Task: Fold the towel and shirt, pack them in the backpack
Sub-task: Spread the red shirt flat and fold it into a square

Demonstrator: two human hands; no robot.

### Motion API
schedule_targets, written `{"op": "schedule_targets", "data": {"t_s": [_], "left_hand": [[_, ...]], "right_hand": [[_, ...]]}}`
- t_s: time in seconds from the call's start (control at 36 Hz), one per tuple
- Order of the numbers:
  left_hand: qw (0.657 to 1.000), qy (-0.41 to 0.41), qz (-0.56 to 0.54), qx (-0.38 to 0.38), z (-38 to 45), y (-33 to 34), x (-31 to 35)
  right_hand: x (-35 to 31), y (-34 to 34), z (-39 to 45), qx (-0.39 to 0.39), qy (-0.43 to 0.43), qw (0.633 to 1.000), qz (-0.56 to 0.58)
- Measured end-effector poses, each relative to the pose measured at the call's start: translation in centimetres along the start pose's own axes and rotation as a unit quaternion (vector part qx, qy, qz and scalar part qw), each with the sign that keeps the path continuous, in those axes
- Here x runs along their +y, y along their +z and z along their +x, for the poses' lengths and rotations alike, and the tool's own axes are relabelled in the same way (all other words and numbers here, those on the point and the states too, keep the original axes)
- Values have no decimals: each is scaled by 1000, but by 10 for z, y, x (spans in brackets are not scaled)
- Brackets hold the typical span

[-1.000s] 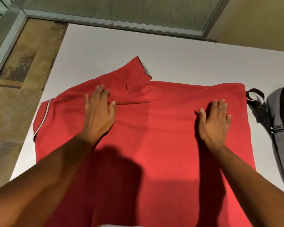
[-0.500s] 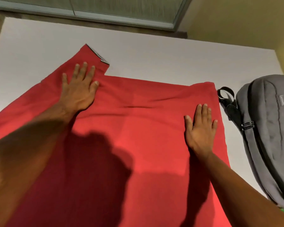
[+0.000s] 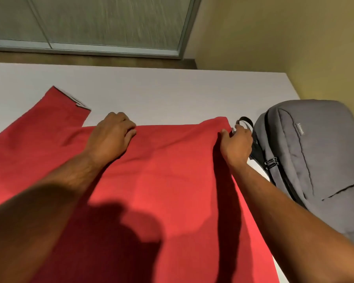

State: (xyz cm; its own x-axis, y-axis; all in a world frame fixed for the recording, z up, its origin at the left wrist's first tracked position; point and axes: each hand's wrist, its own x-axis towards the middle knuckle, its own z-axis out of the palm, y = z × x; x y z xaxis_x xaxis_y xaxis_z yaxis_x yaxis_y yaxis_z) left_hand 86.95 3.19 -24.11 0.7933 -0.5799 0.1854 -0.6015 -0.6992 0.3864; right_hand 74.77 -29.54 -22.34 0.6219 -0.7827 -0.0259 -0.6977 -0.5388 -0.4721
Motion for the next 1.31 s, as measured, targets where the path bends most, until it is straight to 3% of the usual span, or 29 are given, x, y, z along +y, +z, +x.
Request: {"op": "schedule_targets", "data": {"t_s": [0.22,0.5,0.78,1.0,1.14,1.31], "left_hand": [[999,9,34,6,7,3,-2],[997,-48,-53,-21,20,2,-1],[990,-64,-100,-74,30,5,-4],[996,-8,-70,-51,28,8,-7],[997,-18,-74,-6,31,10,-8],[994,-57,-92,-17,36,11,-10]], "right_hand": [[-4,7,28,3,34,999,28],[9,0,33,78,51,970,226],[9,5,45,17,4,986,164],[4,10,57,-2,-34,995,90],[2,10,58,23,-35,998,45],[2,9,50,89,-55,993,53]]}}
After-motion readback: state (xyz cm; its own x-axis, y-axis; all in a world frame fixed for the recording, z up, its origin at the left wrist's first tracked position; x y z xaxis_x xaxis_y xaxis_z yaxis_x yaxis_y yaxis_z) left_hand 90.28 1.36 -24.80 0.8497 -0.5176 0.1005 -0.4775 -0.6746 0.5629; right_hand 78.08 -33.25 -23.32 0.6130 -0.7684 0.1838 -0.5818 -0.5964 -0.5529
